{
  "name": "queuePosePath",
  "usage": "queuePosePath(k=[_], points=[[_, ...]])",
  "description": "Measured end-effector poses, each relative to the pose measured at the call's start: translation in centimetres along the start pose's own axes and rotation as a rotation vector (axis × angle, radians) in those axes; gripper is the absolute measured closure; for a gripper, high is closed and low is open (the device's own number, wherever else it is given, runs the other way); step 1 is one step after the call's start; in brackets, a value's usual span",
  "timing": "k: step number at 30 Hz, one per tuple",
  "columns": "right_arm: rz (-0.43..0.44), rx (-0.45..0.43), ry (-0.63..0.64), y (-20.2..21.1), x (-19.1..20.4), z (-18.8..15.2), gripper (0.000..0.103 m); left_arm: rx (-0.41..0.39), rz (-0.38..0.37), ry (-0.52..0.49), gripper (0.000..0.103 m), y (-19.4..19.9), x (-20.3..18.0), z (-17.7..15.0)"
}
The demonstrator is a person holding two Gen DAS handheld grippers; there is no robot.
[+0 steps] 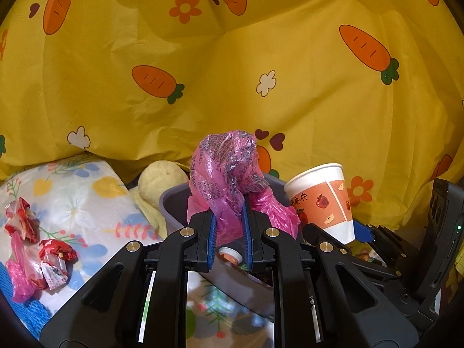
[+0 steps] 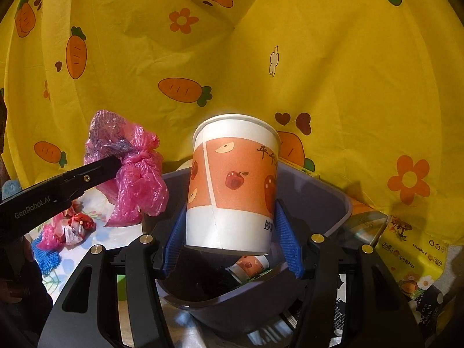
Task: Collect trash
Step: 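Carry the orange cup and pink bag over the grey bin, then open both grippers to drop cup and pink bag into the bin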
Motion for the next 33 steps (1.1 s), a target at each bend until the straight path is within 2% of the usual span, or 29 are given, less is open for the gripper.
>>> queuePosePath(k=[11, 15, 17, 18, 19, 20, 22, 24, 28, 33], points=[[-0.003, 0.011, 0.006, -0.9, -0.3, 0.0, 0.045, 0.037, 0.0, -0.012, 0.088, -2.4, -0.7, -0.7], [-0.005, 0.026, 0.003, -1.4, -0.5, -0.2, 0.045, 0.055, -0.034, 0.011, 0.087, -3.0, -0.9, -1.0], [-0.007, 0.031, 0.004, -1.5, -0.6, -0.3, 0.045, 0.062, -0.048, 0.01, 0.081, -3.2, -1.2, -1.2], [-0.007, 0.031, 0.008, -1.5, -0.6, -0.3, 0.044, 0.065, -0.049, 0.012, 0.072, -3.3, -1.1, -1.3], [-0.008, 0.031, 0.013, -1.6, -0.6, -0.3, 0.043, 0.064, -0.051, 0.016, 0.057, -3.3, -1.1, -1.3], [-0.013, 0.032, 0.018, -1.6, -0.7, -0.3, 0.042, 0.057, -0.049, 0.026, 0.05, -3.2, -0.8, -1.3], [-0.029, 0.03, 0.026, -1.6, -0.9, -0.3, 0.038, 0.03, -0.031, 0.054, 0.026, -2.8, -0.1, -1.0], [-0.034, 0.03, 0.023, -1.6, -1.2, -0.4, 0.035, 0.006, -0.014, 0.082, 0.016, -2.2, 0.9, -0.7], [-0.043, 0.013, 0.002, -1.2, -1.4, -0.2, 0.027, -0.02, 0.052, 0.106, 0.007, -1.0, 3.0, -0.5], [-0.047, -0.037, 0.004, -0.2, -0.5, 0.5, 0.015, -0.044, 0.155, 0.116, 0.006, 1.3, 6.0, -1.1]])
Point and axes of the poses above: each gripper's, at about its wrist camera, not at the fingertips, and y roughly against the way its jaws point, x to its left, z to its top, the point moved 9 cm from there along -y, roughly the way its jaws point, and after that the axes turned 10 degrees about z, right-handed, at the moved point
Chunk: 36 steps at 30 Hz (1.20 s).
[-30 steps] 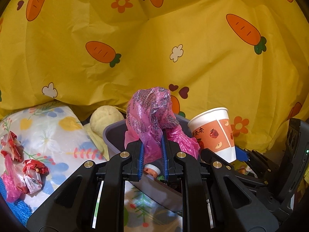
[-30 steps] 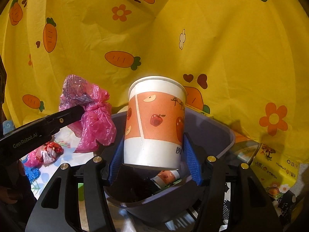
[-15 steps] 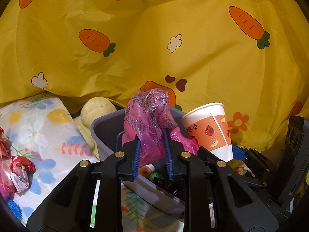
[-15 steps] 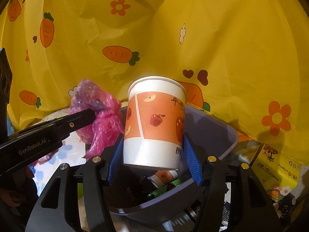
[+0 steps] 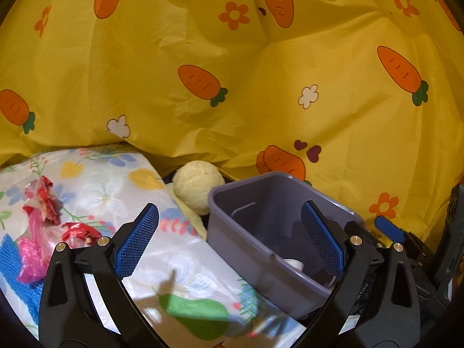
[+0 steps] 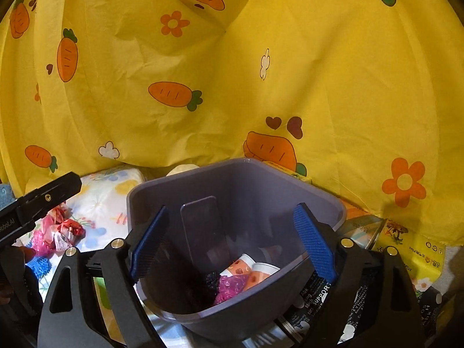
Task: Collect trash
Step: 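Move both open tools back over the trash on the bed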
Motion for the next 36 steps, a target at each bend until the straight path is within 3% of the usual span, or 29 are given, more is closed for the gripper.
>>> queuePosePath(k=[2, 4, 18, 36], points=[[0.004, -0.011, 0.002, 0.3, 0.6, 0.2, 0.014, -0.009, 0.04, 0.014, 0.006, 0.9, 1.5, 0.0], [0.011, -0.019, 0.003, 0.6, 1.2, 0.3, 0.005, -0.015, 0.071, 0.026, 0.006, 1.8, 2.9, 0.0], [0.114, -0.05, 0.07, 1.8, 8.9, 0.4, 0.005, -0.045, 0.306, 0.056, 0.006, 7.2, 11.7, -1.5], [0.322, 0.049, 0.213, 0.9, 21.8, -3.3, 0.006, -0.034, 0.54, 0.16, 0.006, 13.3, 24.2, -5.5]])
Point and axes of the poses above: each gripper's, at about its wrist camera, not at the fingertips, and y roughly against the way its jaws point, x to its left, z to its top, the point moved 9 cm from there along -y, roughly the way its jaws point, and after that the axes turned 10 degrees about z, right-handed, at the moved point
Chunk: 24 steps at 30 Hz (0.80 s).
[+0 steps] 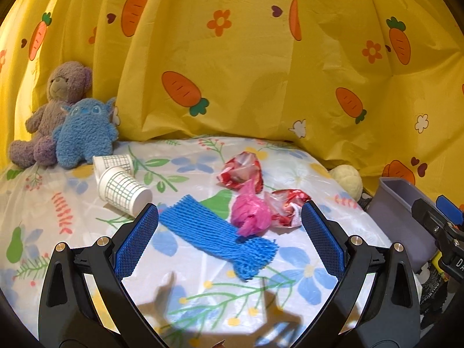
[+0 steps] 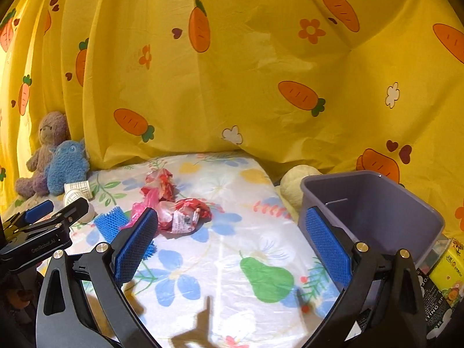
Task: Collect trash
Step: 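Move both open tools back over the trash on the bed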
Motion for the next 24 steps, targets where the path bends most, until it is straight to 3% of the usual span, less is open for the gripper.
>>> queuePosePath(k=[13, 24], points=[[0.148, 0.127, 0.107, -5.0, 9.7, -2.1, 0.006, 0.035, 0.186, 0.094, 0.006, -0.4, 11.3, -1.8], [0.309, 0.238, 0.169, -9.8, 18.4, -1.9, 0.006, 0.054, 0.352, 0.16, 0.006, -0.2, 18.8, -2.2]])
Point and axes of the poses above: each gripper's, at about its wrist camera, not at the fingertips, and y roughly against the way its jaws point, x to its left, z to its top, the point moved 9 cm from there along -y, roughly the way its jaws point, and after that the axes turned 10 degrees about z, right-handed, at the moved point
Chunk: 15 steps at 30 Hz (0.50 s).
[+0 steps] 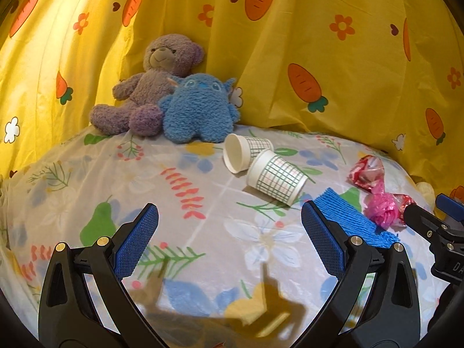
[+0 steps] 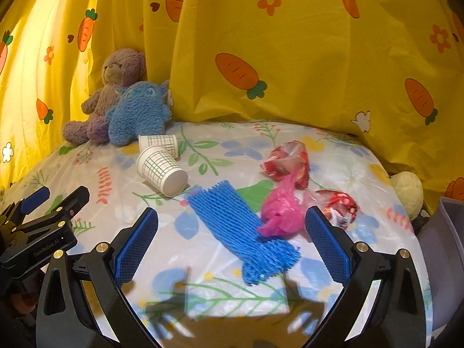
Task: Collect trash
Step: 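Move both open tools back over the trash on the bed, then grasp green-grid paper cup with right gripper while left gripper approaches blue mesh sleeve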
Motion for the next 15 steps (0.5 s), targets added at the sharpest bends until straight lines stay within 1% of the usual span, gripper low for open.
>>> queuePosePath(k=[2, 5, 10, 15], points=[[0.051, 0.021, 0.006, -1.7, 1.4, 0.7, 0.006, 0.006, 0.016, 0.029, 0.006, -0.4, 1.3, 0.3], [0.097, 0.049, 0.036, -4.6, 3.4, 1.8, 0.008, 0.013, 0.038, 0.055, 0.006, -1.0, 2.8, 0.5], [0.129, 0.09, 0.114, -9.2, 5.6, 2.6, 0.012, 0.023, 0.066, 0.085, 0.006, -1.8, 4.3, 0.6], [0.167, 0.138, 0.121, -12.9, 5.8, 2.3, 0.012, 0.039, 0.078, 0.093, 0.006, -2.8, 4.8, 0.6]])
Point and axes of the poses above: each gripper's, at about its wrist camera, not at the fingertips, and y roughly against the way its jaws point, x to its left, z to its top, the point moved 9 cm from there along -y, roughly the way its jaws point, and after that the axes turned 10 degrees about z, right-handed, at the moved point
